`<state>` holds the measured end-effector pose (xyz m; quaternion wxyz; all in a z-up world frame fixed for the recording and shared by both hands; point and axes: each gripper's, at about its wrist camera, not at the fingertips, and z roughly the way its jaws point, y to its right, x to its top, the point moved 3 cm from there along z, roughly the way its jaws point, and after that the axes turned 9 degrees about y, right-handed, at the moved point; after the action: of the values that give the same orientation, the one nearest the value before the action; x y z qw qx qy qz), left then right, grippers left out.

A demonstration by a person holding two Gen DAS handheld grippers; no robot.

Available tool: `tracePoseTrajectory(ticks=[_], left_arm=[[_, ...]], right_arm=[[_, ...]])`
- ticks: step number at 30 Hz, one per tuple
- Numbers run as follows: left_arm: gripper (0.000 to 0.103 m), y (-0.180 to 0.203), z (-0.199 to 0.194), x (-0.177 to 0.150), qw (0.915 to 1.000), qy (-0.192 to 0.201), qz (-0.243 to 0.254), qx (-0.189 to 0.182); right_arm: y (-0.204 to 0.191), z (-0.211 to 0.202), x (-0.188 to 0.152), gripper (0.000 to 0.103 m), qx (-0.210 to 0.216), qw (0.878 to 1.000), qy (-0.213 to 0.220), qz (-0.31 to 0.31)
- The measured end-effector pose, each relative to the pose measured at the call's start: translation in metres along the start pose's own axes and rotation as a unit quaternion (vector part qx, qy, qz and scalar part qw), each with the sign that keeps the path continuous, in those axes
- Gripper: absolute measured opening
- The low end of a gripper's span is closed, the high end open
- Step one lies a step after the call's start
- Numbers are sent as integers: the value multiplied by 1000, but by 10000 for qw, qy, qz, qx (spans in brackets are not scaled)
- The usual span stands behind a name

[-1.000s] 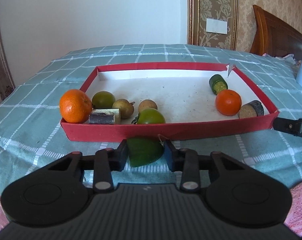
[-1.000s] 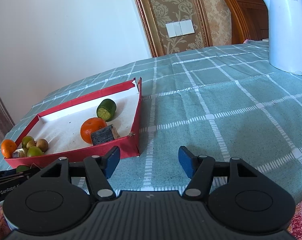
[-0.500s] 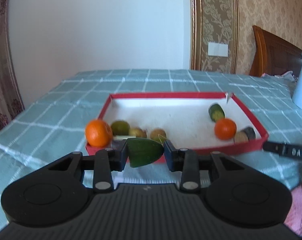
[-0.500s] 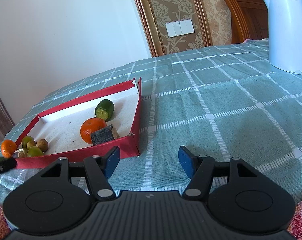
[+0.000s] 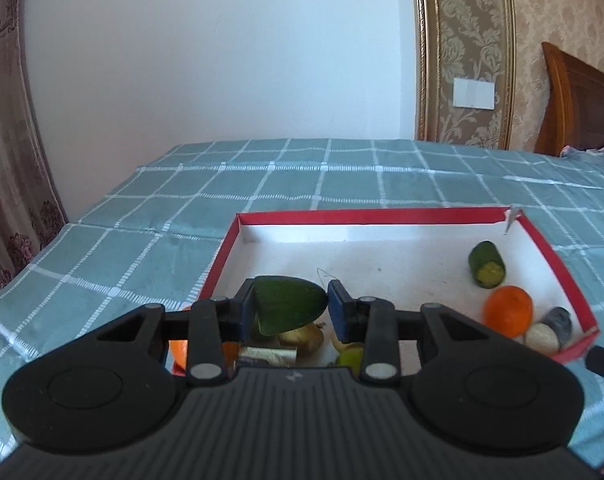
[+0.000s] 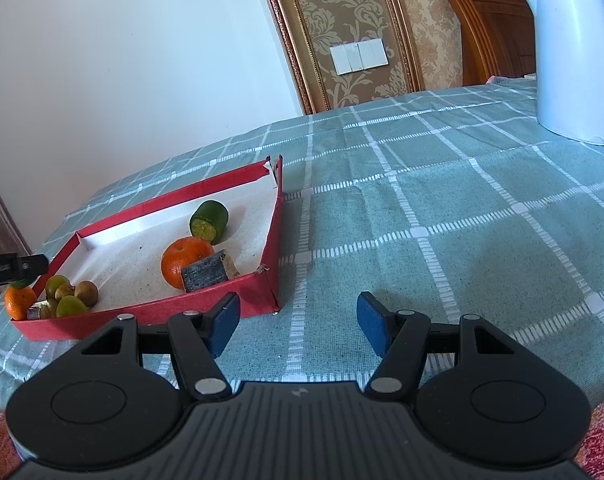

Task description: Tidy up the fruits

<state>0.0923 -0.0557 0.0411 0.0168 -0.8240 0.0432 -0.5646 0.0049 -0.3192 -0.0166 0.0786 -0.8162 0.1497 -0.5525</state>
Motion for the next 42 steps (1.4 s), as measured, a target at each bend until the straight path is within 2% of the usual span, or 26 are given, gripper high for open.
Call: tracePoseTrajectory(ticks=[12,16,19,20,21,22,24,26,29,35,39,42], left_arm=[[34,-1,36,-4,9995,-294,-128,-22],[35,-4,36,-5,9992,-240,-191,-243],[36,-7,35,-6,9992,-194,-216,-278],[48,-8,34,-6,9992,-168,-209,-313],[67,-9,33,-7,9991,-149,-219,-341],[72,-10,30,-6,9988,-75,-242,-413],[100,-13,22,-3,9990,97,-282,-348],[103,-19,11,2,9983,304,-370,-321],[103,-31,-3,13,9960,464,-553,-531],[103,-66,-42,22,9910,755,-1000,-479],[103,-67,-60,16,9918,737,-896,-528],[103,-65,-74,8,9915,878,-807,-521]], right_arm=[[2,0,1,65,51,9999,6,103],[3,-1,1,65,61,9999,7,122],[3,0,1,66,71,9999,15,156],[3,0,1,66,73,9998,15,161],[3,0,1,66,76,9998,16,167],[3,0,1,66,81,9998,18,176],[2,0,0,66,94,9998,22,201],[2,0,0,66,108,9997,29,231],[6,-1,2,66,122,9996,32,264],[7,-1,2,66,158,9993,45,333],[7,-1,2,66,153,9994,43,324],[6,-1,2,66,144,9994,40,309]])
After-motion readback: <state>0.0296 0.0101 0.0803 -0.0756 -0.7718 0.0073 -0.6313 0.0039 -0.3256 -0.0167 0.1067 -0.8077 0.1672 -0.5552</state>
